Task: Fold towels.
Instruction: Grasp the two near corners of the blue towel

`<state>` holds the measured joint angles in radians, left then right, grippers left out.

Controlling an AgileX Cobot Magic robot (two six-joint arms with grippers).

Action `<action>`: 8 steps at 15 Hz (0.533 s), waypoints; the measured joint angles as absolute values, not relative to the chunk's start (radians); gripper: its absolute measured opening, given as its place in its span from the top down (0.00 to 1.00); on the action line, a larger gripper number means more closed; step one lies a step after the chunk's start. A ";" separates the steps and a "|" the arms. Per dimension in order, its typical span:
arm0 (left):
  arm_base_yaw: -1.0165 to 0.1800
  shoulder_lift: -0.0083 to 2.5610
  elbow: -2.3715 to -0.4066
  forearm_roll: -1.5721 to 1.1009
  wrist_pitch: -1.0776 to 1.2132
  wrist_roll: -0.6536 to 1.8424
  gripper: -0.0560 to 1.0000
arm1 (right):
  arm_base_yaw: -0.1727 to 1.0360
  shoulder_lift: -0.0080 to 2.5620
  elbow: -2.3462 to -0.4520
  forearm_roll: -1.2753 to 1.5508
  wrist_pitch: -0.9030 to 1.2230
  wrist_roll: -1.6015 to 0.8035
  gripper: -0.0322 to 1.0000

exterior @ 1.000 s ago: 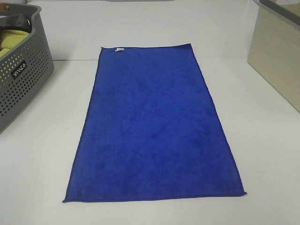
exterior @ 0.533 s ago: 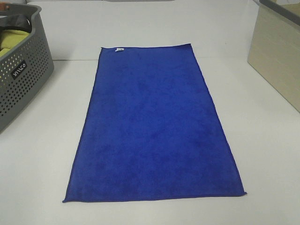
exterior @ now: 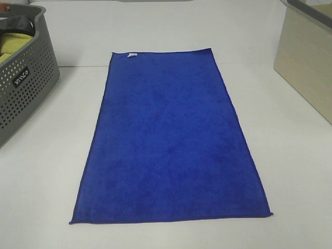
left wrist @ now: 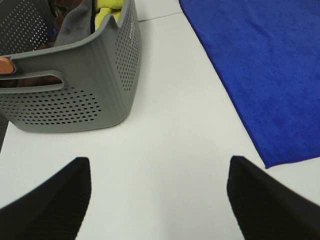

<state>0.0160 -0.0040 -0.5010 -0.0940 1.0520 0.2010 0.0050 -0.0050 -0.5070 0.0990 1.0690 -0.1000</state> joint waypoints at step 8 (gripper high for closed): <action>0.016 -0.004 -0.501 -0.094 1.052 0.201 0.26 | 0.005 -0.005 -0.507 0.099 1.069 -0.100 0.23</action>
